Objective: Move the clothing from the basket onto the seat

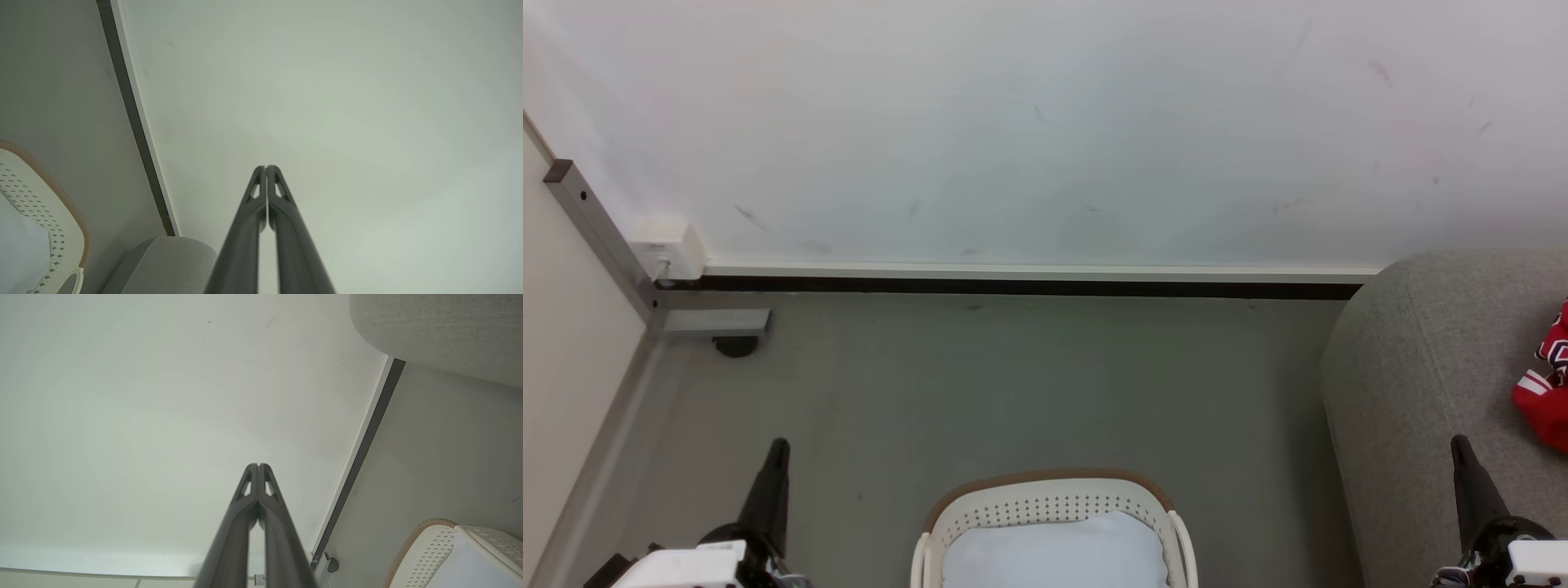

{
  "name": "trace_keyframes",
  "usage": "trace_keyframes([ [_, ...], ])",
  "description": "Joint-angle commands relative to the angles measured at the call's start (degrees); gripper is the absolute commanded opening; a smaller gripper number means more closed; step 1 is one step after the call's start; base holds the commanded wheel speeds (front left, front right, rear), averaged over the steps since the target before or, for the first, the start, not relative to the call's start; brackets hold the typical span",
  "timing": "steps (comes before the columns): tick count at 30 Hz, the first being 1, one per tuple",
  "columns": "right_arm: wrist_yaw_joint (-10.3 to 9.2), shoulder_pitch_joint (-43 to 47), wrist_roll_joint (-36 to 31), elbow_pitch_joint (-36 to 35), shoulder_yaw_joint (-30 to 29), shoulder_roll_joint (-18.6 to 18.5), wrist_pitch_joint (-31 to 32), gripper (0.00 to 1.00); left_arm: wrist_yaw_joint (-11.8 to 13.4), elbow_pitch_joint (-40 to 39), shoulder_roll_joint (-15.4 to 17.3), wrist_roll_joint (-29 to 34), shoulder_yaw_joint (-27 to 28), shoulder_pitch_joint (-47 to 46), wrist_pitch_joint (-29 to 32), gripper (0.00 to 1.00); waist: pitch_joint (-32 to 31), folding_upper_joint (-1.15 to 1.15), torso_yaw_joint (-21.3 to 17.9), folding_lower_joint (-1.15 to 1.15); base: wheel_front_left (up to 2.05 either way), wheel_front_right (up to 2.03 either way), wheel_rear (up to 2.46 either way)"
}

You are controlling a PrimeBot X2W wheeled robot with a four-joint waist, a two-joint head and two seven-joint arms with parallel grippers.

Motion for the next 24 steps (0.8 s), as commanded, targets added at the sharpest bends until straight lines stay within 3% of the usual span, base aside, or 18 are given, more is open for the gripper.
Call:
trace_keyframes([
  [1,-0.12,-0.79,0.11,-0.27,-0.26,0.00,0.17,0.00,-0.34,-0.20,0.21,-0.73,0.14,-0.55,0.25,0.00,0.00,0.00,-0.01,0.00,0.00,0.00,0.00],
  [24,-0.12,-0.78,0.06,-0.27,-0.30,0.02,0.22,0.00,-0.34,-0.20,0.21,-0.74,0.13,-0.54,0.24,0.00,0.00,0.00,-0.01,0.00,0.00,0.00,0.00],
])
